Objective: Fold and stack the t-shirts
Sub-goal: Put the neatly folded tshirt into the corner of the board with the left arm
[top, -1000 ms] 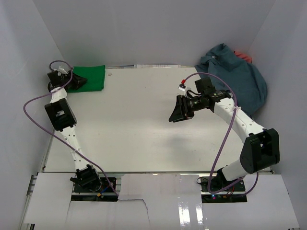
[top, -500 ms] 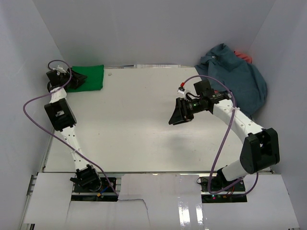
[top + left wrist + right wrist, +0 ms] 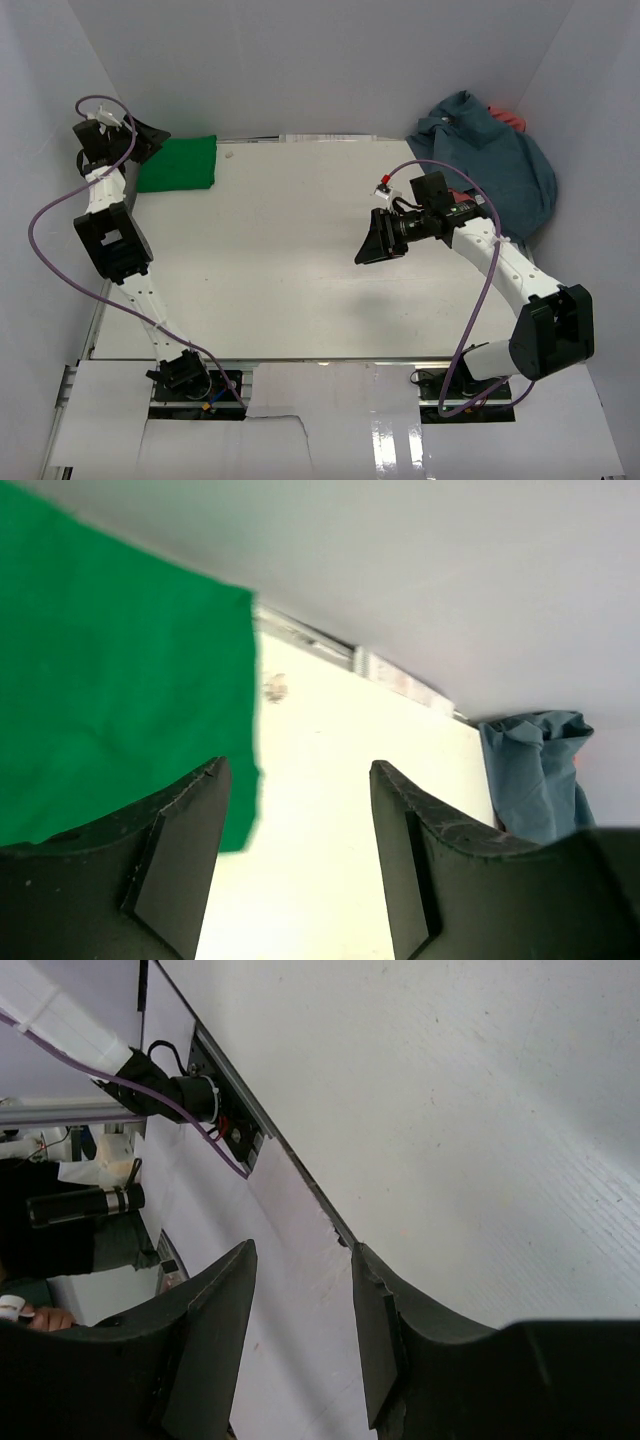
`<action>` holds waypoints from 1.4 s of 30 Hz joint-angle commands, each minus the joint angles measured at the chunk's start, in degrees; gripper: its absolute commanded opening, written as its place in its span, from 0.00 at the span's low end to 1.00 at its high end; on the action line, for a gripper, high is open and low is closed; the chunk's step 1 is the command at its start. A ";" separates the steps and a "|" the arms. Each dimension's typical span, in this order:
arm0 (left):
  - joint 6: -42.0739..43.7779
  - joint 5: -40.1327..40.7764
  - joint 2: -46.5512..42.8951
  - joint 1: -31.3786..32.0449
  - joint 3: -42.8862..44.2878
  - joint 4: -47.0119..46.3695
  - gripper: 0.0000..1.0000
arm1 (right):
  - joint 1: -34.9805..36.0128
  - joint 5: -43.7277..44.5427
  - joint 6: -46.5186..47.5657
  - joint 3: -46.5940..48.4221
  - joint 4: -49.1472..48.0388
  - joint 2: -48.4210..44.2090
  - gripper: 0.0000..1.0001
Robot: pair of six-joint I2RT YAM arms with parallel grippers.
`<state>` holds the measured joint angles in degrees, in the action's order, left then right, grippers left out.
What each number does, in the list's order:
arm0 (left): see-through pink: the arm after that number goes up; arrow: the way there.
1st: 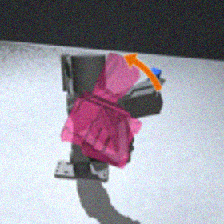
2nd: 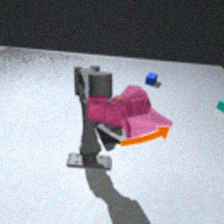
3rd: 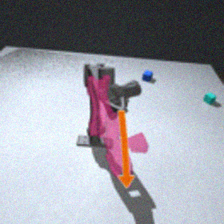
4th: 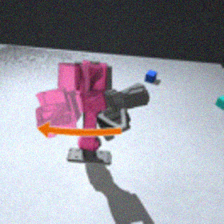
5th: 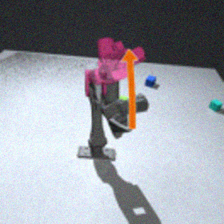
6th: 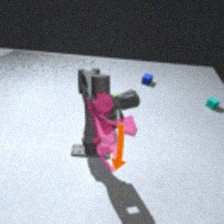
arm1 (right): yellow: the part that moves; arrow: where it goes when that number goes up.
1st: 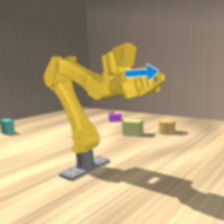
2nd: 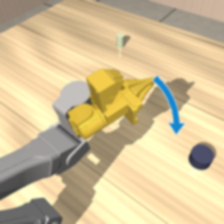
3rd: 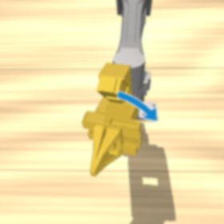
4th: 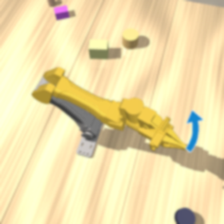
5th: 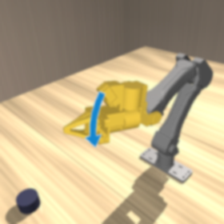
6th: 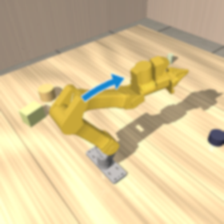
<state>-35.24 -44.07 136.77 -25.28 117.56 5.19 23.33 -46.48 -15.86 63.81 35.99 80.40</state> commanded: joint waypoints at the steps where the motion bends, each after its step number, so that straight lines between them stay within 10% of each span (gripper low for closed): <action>1: 3.86 2.23 -15.63 1.89 -5.22 0.42 0.69 | 0.13 0.16 0.91 0.44 -2.50 -4.54 0.50; 16: 15.11 28.06 -66.76 9.81 -49.06 23.44 0.98 | 0.13 5.86 3.29 -7.73 -6.10 -20.70 0.56; 26: 17.32 31.77 -94.99 9.81 -64.38 33.21 0.98 | 0.13 7.63 -1.63 -18.28 -14.89 -29.24 1.00; 42: 17.05 27.02 -99.85 9.81 -66.49 34.80 0.98 | 0.22 6.93 -0.67 -20.83 -14.45 -33.47 0.94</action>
<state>-18.76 -14.28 37.47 -15.53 51.37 40.05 23.33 -39.35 -17.47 43.66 23.27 47.59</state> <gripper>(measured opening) 0.976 0.940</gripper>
